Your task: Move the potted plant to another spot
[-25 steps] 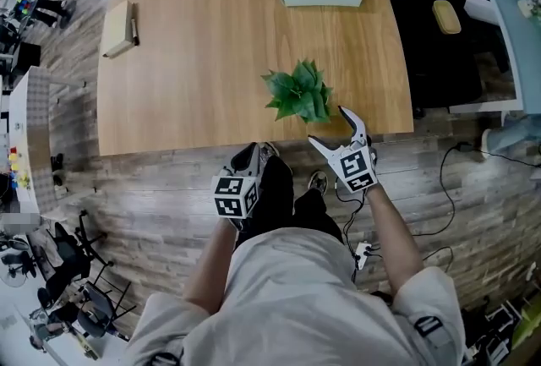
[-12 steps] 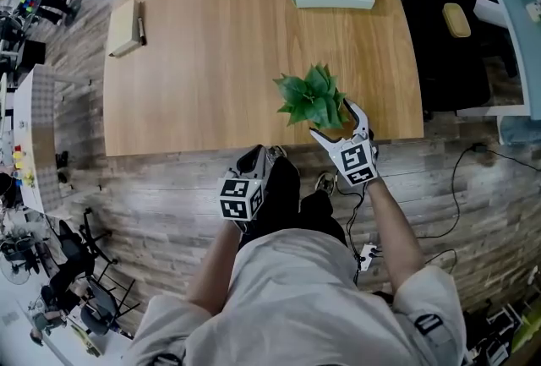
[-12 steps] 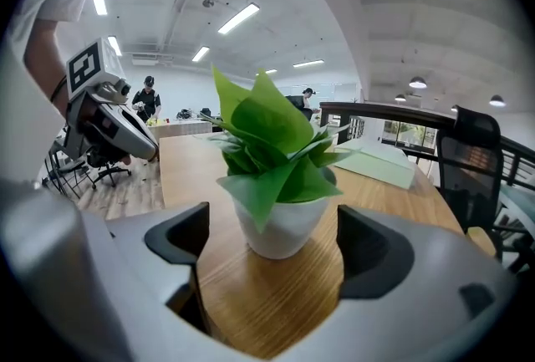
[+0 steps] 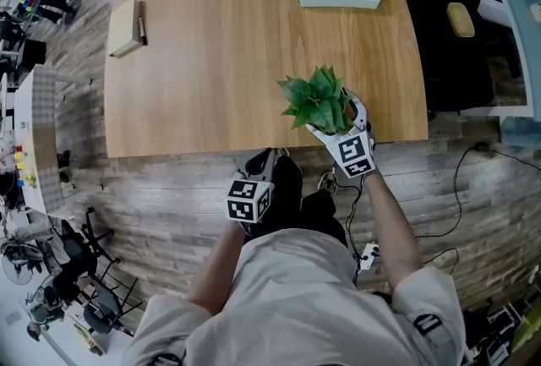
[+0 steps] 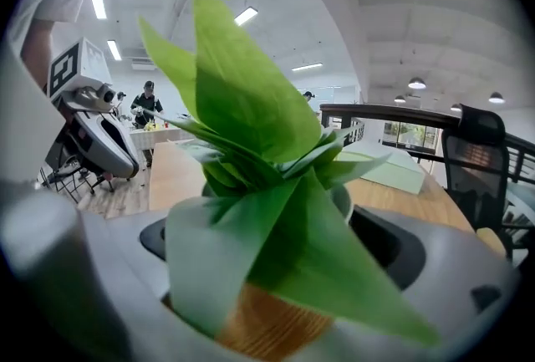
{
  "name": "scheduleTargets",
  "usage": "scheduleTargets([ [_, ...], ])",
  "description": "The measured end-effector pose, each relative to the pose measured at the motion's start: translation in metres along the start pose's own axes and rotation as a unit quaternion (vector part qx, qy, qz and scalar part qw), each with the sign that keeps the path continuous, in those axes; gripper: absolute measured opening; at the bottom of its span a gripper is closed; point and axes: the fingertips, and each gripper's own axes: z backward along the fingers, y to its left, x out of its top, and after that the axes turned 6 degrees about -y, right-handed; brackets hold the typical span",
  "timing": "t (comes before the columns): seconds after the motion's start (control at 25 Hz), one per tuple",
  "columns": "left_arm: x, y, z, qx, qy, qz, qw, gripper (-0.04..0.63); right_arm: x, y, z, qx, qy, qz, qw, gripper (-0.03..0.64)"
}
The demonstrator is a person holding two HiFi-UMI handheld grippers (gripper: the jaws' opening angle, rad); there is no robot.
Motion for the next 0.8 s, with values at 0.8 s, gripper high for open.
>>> scheduleTargets([
  [0.8,-0.003,-0.031,-0.012,-0.024,0.009,-0.012,0.9996,0.011,0.006,-0.002,0.014,-0.023,-0.02,-0.029,0.999,0.506],
])
